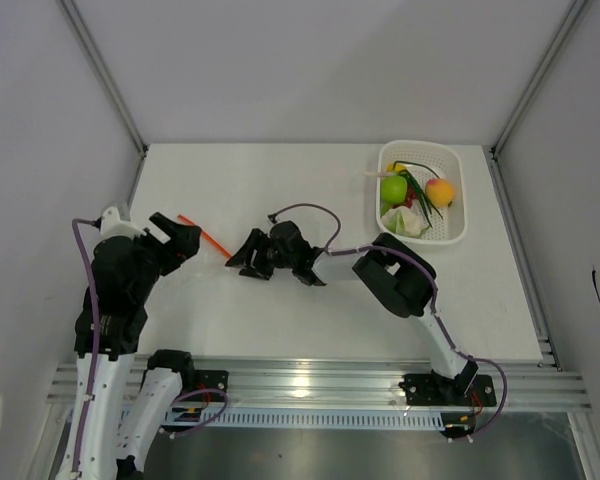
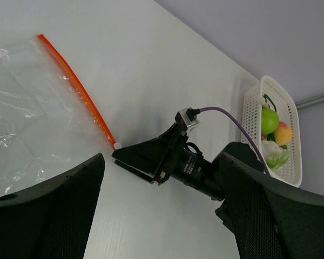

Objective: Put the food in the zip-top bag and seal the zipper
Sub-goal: Pick up the zipper food storage bag at the center of the board, then pick up the fake vegetable from the bin.

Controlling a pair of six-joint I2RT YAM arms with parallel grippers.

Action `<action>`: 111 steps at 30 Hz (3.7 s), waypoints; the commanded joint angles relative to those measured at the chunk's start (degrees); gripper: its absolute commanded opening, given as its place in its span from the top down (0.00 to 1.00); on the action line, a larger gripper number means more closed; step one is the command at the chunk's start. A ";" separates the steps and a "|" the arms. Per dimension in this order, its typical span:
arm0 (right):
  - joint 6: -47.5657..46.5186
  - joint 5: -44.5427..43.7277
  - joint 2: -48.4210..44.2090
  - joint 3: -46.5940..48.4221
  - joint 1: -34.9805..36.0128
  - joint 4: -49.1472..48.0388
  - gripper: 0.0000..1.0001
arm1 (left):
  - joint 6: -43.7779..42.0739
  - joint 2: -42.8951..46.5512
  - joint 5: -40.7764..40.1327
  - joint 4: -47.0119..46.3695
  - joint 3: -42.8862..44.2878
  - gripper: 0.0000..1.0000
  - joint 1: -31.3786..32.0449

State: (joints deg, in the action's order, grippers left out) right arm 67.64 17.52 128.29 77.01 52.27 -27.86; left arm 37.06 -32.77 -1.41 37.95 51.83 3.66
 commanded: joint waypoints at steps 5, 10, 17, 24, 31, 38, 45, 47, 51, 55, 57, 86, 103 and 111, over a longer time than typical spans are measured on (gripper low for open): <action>1.71 -7.05 2.49 4.46 0.99 1.84 0.40 | -0.41 0.78 5.10 -0.51 -0.24 0.13 -0.50; 1.53 -8.11 4.42 5.95 1.08 2.81 0.43 | -0.58 1.22 5.54 -0.86 -0.24 0.13 -0.50; -0.75 -8.90 7.41 10.00 1.08 3.95 0.62 | -1.11 0.26 6.51 -0.60 -0.33 0.15 -0.50; -8.20 -9.43 3.38 5.88 0.90 -0.34 1.00 | -2.60 -3.52 6.68 1.24 1.08 0.16 -0.50; -17.50 -12.33 -10.04 -6.07 -1.47 -1.60 1.00 | -1.64 -7.74 11.07 0.01 1.42 0.21 -0.50; -37.56 -23.31 -26.92 -8.90 0.37 13.94 1.00 | -3.13 -15.82 15.03 1.77 5.64 0.27 0.20; -52.05 -35.25 -37.39 -8.46 3.97 22.14 1.00 | -5.33 -25.49 12.48 8.62 17.68 0.26 5.74; -54.35 -36.93 -39.07 -8.55 4.77 23.54 1.00 | -4.89 -27.51 12.31 9.33 21.35 0.26 6.53; -58.92 -39.49 -42.07 -8.63 6.87 25.04 1.00 | -3.75 -30.32 11.52 10.29 25.42 0.26 8.81; -60.95 -43.08 -42.60 -8.11 10.73 25.66 1.00 | -2.17 -33.32 9.76 11.00 26.48 0.26 11.98; -61.13 -45.02 -42.42 -8.28 11.62 25.57 1.00 | -1.73 -33.93 8.71 10.91 25.17 0.26 12.77; -53.94 -56.63 -41.89 -6.71 18.31 34.25 0.66 | -5.32 -39.30 9.31 3.45 16.81 0.99 13.21; -35.90 -40.74 -58.33 -9.25 -12.08 54.49 0.19 | -9.81 -37.71 21.53 0.46 14.26 1.00 14.00; -33.02 -34.65 -48.59 -6.45 -30.03 44.75 0.28 | -8.23 -38.24 22.77 -3.32 12.77 0.99 15.32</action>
State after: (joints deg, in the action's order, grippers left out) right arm 31.14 -20.16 75.07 68.47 24.97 21.39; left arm 28.49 -70.98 19.59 37.78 64.88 18.20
